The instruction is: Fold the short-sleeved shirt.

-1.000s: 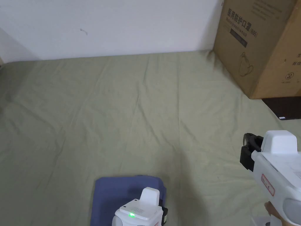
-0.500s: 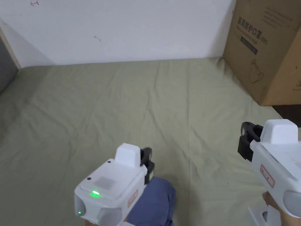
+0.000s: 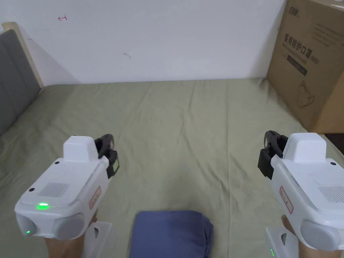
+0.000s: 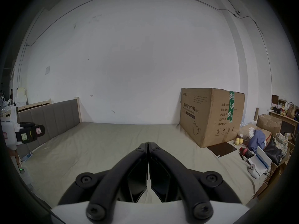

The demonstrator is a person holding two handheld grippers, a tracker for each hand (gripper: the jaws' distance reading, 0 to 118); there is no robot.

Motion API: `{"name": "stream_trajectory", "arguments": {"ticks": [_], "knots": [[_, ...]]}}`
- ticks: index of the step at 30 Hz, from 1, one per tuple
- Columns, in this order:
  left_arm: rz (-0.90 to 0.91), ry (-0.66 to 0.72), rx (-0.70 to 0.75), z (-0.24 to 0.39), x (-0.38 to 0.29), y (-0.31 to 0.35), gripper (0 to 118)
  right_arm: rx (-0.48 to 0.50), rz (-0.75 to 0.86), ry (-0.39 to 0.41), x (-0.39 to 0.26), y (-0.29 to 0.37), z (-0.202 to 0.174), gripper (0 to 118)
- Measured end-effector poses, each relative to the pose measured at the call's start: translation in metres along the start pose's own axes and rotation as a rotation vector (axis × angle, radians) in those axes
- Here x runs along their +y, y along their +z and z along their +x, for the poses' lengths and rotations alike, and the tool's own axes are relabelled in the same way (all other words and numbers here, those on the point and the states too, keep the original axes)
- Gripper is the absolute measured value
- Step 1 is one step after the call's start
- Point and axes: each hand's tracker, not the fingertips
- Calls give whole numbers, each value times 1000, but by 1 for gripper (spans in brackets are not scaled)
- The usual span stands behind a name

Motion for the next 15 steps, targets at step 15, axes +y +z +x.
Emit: {"name": "stream_trajectory", "arguments": {"ticks": [15], "knots": [[26, 14, 110, -39, -5, 19, 0, 67, -34, 24, -23, -10, -30, 0]]}}
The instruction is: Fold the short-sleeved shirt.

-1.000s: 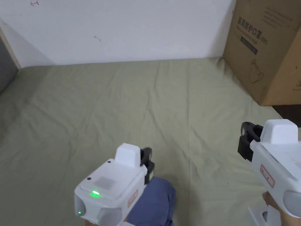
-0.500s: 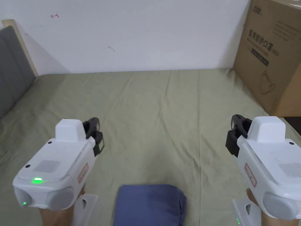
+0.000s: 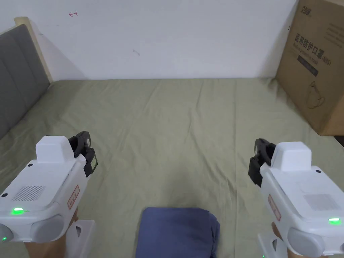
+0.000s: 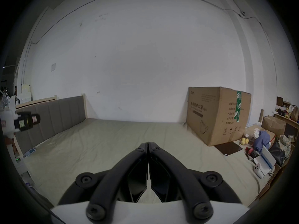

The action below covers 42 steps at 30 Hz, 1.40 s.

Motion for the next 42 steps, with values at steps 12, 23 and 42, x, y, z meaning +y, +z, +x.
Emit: {"name": "stream_trajectory", "arguments": {"ticks": [12, 23, 42], "knots": [[-32, 43, 2, -21, -12, 0, 0, 139, -361, 59, -144, -54, -78, 0], [-182, 99, -23, -22, -49, -6, 0, 121, -535, 60, -211, -69, -95, 0], [-983, 500, -302, 7, -199, -102, 101, 145, -527, 28, -203, -65, -88, 0]]}}
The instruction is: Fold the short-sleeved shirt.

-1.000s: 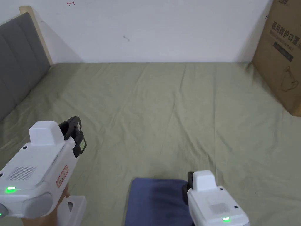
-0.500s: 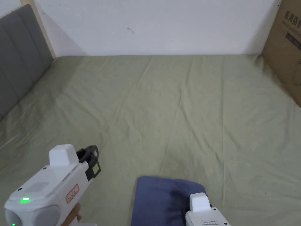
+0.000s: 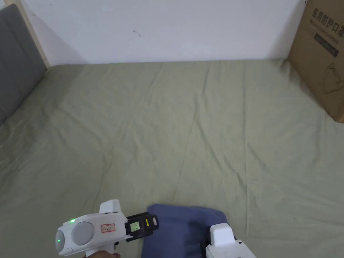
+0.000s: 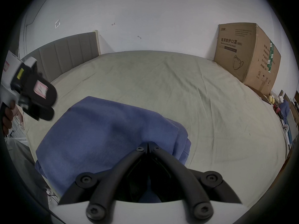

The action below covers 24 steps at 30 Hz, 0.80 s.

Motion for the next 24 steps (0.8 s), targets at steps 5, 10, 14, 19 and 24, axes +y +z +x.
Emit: {"name": "stream_trajectory", "arguments": {"ticks": [5, 10, 14, 19, 24], "knots": [[-118, -35, -34, 0, -2, -25, 75, 10, 2, -5, -4, -5, 8, 0], [-155, -59, -119, 10, -2, -25, 24, 13, 3, -9, -2, -3, 7, 0], [-132, -142, -60, 21, -4, -22, 16, 19, 1, -20, -1, -4, 11, 0], [-74, -185, -59, 24, 10, 6, 12, 35, 18, -22, 19, 12, 11, 0], [-15, -231, 18, 7, 44, 44, 11, 34, 107, 0, 45, 22, 15, 0]]}}
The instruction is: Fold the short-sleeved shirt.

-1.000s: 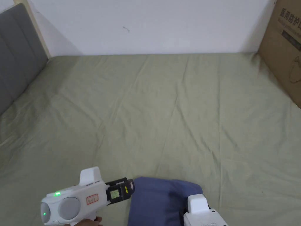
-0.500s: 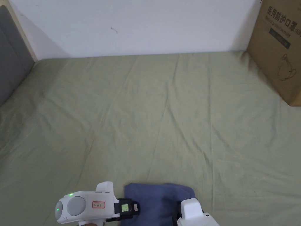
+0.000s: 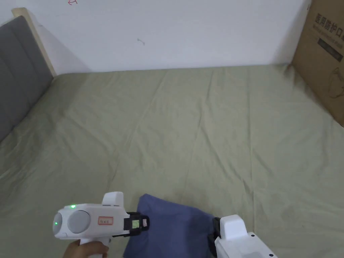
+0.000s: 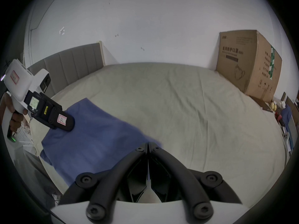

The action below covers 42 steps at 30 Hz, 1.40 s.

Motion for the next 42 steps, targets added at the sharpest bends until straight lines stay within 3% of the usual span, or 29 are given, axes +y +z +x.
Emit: {"name": "stream_trajectory", "arguments": {"ticks": [14, 19, 26, 28, 29, 30, 31, 32, 42], "knots": [[53, 65, 489, -201, 75, 135, 11, -1, 82, 51, 33, -17, -6, 0], [21, 137, 562, -263, 88, 145, 11, -16, 63, 56, 34, -30, -6, 0], [-8, 267, 547, -290, 74, 121, 12, -45, 35, 30, 32, -37, 3, 0], [4, 291, 547, -279, 71, 123, 28, -51, 34, 21, 33, -36, 8, 0], [8, 299, 536, -278, 71, 124, 46, -54, 36, 17, 33, -35, 10, 0], [24, 316, 503, -274, 70, 125, 75, -56, 40, 14, 36, -32, 11, 0], [32, 320, 498, -269, 72, 126, 92, -57, 48, 12, 38, -29, 14, 0], [35, 315, 504, -265, 74, 126, 103, -58, 54, 11, 40, -27, 15, 0], [296, 125, 537, -150, 98, 176, 105, -86, 221, 16, 94, 34, 44, 0]]}}
